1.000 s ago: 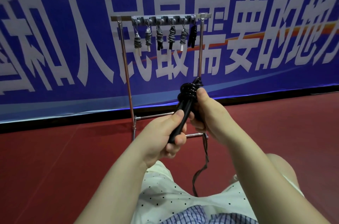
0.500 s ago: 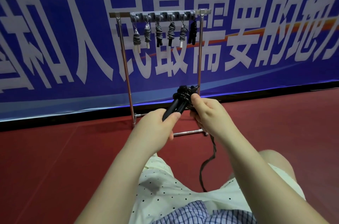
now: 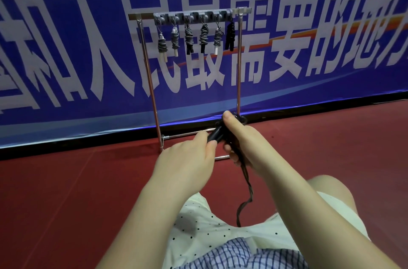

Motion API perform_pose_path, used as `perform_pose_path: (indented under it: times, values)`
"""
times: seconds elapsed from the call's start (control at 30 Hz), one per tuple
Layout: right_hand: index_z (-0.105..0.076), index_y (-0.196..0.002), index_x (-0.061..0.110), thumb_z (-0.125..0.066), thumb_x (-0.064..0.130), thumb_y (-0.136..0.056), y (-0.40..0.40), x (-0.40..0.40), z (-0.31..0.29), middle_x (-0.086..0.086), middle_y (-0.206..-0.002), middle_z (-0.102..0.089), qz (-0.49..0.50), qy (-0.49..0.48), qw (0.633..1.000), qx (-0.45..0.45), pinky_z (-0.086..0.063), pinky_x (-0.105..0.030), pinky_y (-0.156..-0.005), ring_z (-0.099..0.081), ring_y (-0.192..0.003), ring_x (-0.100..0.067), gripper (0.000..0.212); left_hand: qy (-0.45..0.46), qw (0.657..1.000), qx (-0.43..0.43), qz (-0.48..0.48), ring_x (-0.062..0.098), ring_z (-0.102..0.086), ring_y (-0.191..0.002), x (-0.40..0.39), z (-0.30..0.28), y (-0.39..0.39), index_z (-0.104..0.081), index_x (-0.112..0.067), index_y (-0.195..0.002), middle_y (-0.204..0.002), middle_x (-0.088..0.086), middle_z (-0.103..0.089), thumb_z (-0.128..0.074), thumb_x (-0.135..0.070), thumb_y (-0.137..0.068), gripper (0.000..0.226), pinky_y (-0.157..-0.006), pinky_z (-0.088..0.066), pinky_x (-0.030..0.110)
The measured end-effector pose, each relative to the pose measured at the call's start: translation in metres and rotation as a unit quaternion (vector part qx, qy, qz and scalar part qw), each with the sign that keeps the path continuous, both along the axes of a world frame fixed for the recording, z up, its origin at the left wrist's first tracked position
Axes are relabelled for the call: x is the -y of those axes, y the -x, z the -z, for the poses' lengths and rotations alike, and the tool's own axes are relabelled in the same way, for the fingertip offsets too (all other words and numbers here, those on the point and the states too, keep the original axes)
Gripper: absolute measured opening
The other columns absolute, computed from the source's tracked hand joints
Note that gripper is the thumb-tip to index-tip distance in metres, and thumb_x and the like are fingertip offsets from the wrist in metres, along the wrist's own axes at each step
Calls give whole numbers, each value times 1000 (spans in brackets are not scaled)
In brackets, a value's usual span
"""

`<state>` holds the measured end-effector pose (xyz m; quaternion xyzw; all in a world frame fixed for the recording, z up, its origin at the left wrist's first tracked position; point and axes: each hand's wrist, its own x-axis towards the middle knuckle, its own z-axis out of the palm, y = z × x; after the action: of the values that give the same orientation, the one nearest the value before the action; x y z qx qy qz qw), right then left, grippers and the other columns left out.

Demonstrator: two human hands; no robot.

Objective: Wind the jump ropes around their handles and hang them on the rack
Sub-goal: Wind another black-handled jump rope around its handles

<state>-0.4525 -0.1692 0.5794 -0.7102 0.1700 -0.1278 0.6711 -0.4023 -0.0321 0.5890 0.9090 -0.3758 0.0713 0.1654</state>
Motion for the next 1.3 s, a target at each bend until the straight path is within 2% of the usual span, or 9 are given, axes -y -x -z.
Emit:
perform_pose_path:
  times: [0.17, 0.33, 0.57, 0.67, 0.73, 0.87, 1.0, 1.13, 1.3]
  values:
    - [-47, -65, 17, -57, 41, -89, -7, -5, 3, 3, -52, -35, 54, -45, 992, 103, -23, -24, -46, -28, -44, -10, 35, 39, 998, -39, 30, 26, -56, -88, 1, -2, 5, -39, -32, -113, -87, -3, -54, -28, -42, -97, 22, -70, -41, 38]
    - [-44, -60, 19, -62, 44, -58, -8, -1, 1, 5, -52, -35, 54, -97, 970, 215, -23, -23, -47, -31, -47, -11, 31, 147, 937, -302, 100, 11, -54, -66, 1, -8, 3, -54, -31, -107, -73, -11, -57, -54, -48, -85, 28, -68, -45, 33]
    - [-47, -72, 6, -81, 58, -44, -5, 2, 1, 2, -43, -44, -124, -177, 925, 311, -29, -11, -32, -37, -26, -5, 68, 249, 557, -710, 352, 23, -69, -76, -4, 12, -7, -68, -8, -110, -85, 9, -72, -66, -52, -79, 54, -77, -56, 39]
    - [-48, -74, 5, -78, 45, -57, -5, 1, 0, 6, -42, -52, -142, -194, 920, 308, -35, -12, -32, -45, -28, -3, 53, 240, 476, -747, 398, 18, -68, -78, 2, 17, -3, -61, -7, -119, -87, 3, -70, -51, -51, -90, 53, -81, -55, 38]
    - [-46, -76, 6, -77, 57, -57, -5, 2, 0, 8, -40, -50, -178, -141, 923, 311, -31, -13, -33, -43, -29, -1, 63, 233, 490, -751, 376, 9, -61, -60, 2, 15, -2, -68, -15, -105, -68, -5, -62, -61, -48, -85, 39, -66, -54, 28]
    - [-54, -85, -3, -71, 70, -57, -5, 7, -1, 0, -46, -42, -172, -71, 951, 247, -17, -25, -41, -30, -36, -8, 80, 277, 617, -697, 239, 8, -44, -42, -3, 3, -1, -59, -15, -83, -51, -7, -45, -70, -42, -75, 31, -47, -38, 18]
    - [-52, -81, -9, -59, 67, -72, -3, 16, 0, 0, -49, -42, -179, -19, 968, 174, -17, -20, -41, -26, -40, -11, 77, 304, 718, -607, 153, 11, -43, -43, -2, -4, 3, -54, -13, -86, -52, -2, -44, -52, -36, -85, 23, -45, -35, 18]
    - [-58, -61, 18, -46, 60, -89, 0, 18, 0, 1, -54, -44, -107, 59, 986, 109, -21, -22, -42, -29, -42, -11, 52, 266, 840, -465, 89, 12, -49, -45, 0, 0, -1, -53, -14, -82, -51, -6, -50, -45, -26, -99, 22, -48, -35, 21]
    - [-34, -57, 21, -41, 48, -98, -4, 14, 8, 4, -50, -28, -18, 145, 986, 76, -17, -29, -47, -21, -45, -13, 49, 233, 913, -332, 42, 11, -56, -47, 3, 3, -7, -54, -20, -76, -51, -8, -56, -49, -28, -95, 21, -64, -49, 31]
